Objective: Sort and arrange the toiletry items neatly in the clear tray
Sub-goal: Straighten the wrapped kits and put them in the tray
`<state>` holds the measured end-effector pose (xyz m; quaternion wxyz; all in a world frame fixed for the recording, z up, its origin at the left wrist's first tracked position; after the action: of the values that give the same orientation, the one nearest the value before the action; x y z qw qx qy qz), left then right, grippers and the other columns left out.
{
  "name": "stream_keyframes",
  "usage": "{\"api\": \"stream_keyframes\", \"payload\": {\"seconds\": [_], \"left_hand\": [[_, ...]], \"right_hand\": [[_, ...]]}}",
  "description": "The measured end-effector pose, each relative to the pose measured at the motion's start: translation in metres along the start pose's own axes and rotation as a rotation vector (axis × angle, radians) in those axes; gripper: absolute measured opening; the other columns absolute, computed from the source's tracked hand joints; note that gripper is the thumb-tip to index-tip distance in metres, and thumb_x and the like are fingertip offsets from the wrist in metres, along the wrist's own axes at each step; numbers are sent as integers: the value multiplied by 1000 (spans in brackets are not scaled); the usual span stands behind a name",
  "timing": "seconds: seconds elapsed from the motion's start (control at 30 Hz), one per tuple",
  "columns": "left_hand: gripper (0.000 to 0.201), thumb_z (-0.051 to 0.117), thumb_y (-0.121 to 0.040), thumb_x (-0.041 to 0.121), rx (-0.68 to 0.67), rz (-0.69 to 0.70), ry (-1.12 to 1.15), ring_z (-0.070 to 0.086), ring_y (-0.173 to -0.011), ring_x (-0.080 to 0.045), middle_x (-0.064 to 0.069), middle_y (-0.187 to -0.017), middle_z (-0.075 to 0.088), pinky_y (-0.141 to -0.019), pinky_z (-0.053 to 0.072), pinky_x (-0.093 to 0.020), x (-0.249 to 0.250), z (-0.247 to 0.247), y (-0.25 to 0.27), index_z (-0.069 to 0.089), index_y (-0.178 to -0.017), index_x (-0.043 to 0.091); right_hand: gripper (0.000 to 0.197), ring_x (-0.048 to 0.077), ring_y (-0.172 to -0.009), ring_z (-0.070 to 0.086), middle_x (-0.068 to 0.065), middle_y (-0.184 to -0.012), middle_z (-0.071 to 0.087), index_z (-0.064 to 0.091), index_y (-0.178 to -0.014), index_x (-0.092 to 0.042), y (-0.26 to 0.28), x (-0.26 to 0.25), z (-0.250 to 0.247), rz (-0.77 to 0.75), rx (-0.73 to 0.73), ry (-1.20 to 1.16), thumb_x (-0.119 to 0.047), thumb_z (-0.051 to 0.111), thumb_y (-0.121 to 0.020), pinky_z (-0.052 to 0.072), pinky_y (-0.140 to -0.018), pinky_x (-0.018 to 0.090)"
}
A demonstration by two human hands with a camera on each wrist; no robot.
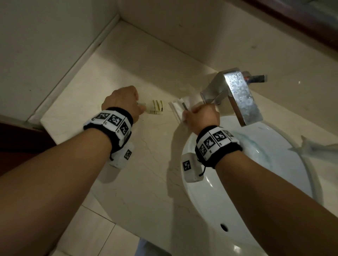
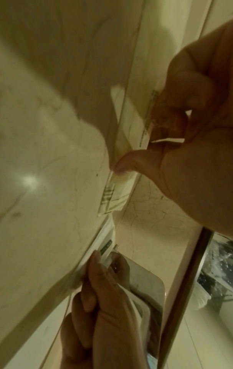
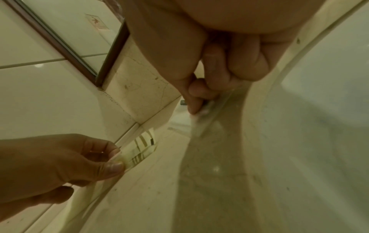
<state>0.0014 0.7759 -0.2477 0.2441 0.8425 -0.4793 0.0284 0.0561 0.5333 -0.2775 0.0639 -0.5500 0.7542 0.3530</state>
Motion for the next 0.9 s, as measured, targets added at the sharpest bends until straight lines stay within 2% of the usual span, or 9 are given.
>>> {"api": "stream_keyframes", "payload": {"seconds": [0.07, 0.2, 0.33, 0.47, 0.57, 0.63, 0.7, 0.8, 0.9], "left_hand": [[29, 74, -85, 39, -12, -4, -5, 55, -86, -27, -7, -110, 64, -72, 44, -34, 1, 0, 5, 58, -103, 22], [24, 76, -82, 40, -6, -31, 32, 65, -88, -31, -7, -102, 70, -74, 52, -35, 9, -4, 17, 69, -101, 27], [20, 78, -82, 42, 6, -21, 153, 65, -79, -30, -5, -85, 71, -68, 48, -32, 26, -12, 32, 74, -87, 22], [22, 78, -82, 45, 48, 1, 280, 64, -75, -25, 1, -79, 70, -66, 44, -28, 49, -28, 51, 74, -80, 23], [23, 75, -83, 48, 61, 40, 364, 67, -76, -22, 5, -75, 69, -68, 49, -29, 72, -43, 68, 70, -73, 27], [22, 73, -85, 48, 75, 80, 402, 69, -77, -20, 6, -76, 70, -72, 54, -30, 91, -52, 85, 71, -73, 30], [23, 71, -87, 46, 97, 131, 413, 68, -79, -20, 6, -75, 70, -71, 52, -29, 110, -61, 103, 70, -72, 30], [17, 70, -88, 44, 122, 170, 463, 70, -86, -19, 4, -85, 74, -81, 56, -31, 138, -71, 130, 78, -89, 28], [21, 69, -89, 45, 143, 206, 494, 71, -88, -18, 4, -91, 76, -85, 56, -31, 167, -72, 155, 79, -95, 27]], "right_hand": [[35, 27, -94, 66, 8, -95, 72, 72, -98, -13, 2, 2, 0, -19, -25, 33, -41, 71, -77, 50, -80, 26], [34, 29, -89, 66, 11, -87, 71, 72, -91, -9, 12, 3, -5, -79, -53, 95, -40, 71, -77, 49, -74, 28], [30, 27, -72, 57, 1, -59, 53, 58, -64, -13, 30, 3, -22, -152, -58, 69, -36, 69, -81, 37, -64, 25], [31, 26, -75, 65, 7, -70, 67, 65, -66, -10, 51, -7, -50, -299, -13, 27, -34, 67, -85, 41, -66, 24], [33, 25, -77, 66, 5, -70, 66, 68, -70, -9, 63, -10, -73, -341, 51, -36, -38, 66, -84, 44, -67, 25], [31, 22, -78, 63, 2, -72, 64, 68, -74, -11, 71, -9, -91, -349, 86, -80, -40, 65, -84, 43, -69, 25], [30, 15, -73, 57, -2, -69, 61, 69, -74, -11, 81, -9, -112, -377, 113, -90, -38, 65, -86, 39, -67, 23], [40, 17, -61, 53, -2, -52, 50, 64, -59, -8, 98, -5, -145, -443, 150, -70, -34, 61, -88, 35, -60, 25], [39, 17, -54, 54, -1, -49, 52, 65, -57, -6, 110, 15, -177, -410, 183, -174, -31, 64, -87, 35, -53, 25]]}}
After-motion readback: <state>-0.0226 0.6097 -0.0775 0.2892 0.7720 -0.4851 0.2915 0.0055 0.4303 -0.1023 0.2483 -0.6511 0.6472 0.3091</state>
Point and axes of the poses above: each hand's wrist, its own y-axis away from the middle knuckle, its own z-axis out of the palm, x = y × z, the point moved 6 cm from there along -y, towards the middle knuckle
